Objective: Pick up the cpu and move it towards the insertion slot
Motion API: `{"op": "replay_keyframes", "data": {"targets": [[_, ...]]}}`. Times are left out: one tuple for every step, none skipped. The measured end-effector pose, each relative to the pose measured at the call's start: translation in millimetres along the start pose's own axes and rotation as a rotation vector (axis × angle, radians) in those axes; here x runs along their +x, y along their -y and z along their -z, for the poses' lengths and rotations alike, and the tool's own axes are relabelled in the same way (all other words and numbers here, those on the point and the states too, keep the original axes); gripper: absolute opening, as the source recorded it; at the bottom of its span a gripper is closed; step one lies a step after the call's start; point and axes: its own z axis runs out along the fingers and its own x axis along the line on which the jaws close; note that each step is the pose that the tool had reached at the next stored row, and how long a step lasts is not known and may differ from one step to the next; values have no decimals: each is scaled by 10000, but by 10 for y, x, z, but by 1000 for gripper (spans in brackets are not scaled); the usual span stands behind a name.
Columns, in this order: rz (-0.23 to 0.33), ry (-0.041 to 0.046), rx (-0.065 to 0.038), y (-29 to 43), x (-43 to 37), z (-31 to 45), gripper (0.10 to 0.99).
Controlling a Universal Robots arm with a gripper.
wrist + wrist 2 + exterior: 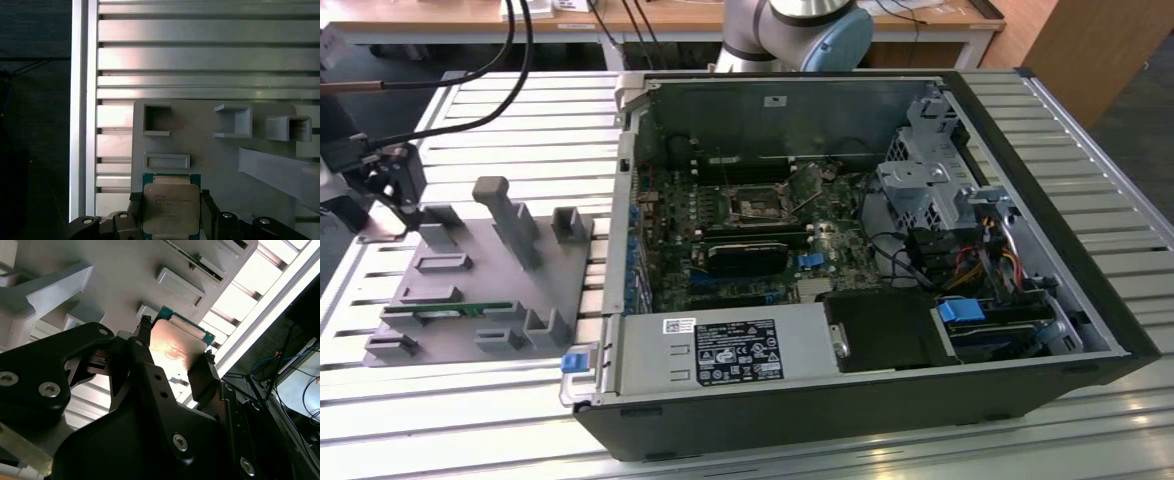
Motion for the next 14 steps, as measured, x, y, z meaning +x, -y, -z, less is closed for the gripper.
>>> {"op": "replay_keyframes", "data": {"targets": [[0,-1,0,-1,0,6,545],[0,0,0,-1,0,13,545],[0,1,0,-2,0,20,545],[0,1,-1,-2,0,29,545],[1,1,0,-3,0,39,545],[0,1,-1,-5,0,50,545],[0,1,-1,-7,1,64,545],[0,1,0,-8,1,77,545],[0,1,-1,-10,1,93,545],[1,0,0,-11,1,111,545],[0,1,0,-13,1,128,545],[0,1,-1,-15,1,145,545],[0,1,-1,-16,1,163,545],[0,2,-1,-19,1,184,545]]}}
